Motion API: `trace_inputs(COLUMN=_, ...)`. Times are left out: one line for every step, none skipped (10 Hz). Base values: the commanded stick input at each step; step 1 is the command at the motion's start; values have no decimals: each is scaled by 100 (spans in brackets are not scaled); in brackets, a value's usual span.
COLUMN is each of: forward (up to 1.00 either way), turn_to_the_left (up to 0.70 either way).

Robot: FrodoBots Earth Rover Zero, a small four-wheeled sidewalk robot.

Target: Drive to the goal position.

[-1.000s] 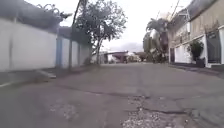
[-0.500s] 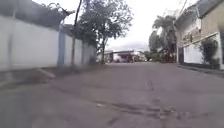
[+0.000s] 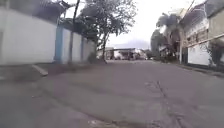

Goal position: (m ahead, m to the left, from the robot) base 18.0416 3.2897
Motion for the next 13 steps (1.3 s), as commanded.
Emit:
trace_inputs(forward=100, turn_to_the_left=0)
trace_inputs(forward=100, turn_to_the_left=0)
trace_inputs(forward=100, turn_to_the_left=0)
trace_inputs(forward=100, turn_to_the_left=0)
trace_inputs(forward=100, turn_to_the_left=0)
trace_inputs(forward=100, turn_to_the_left=0)
trace_inputs(forward=100, turn_to_the_left=0)
trace_inputs(forward=100, turn_to_the_left=0)
trace_inputs(forward=100, turn_to_the_left=0)
trace_inputs(forward=100, turn_to_the_left=0)
trace_inputs(forward=100, turn_to_the_left=0)
trace_inputs(forward=100, turn_to_the_left=0)
trace_inputs(forward=100, turn_to_the_left=0)
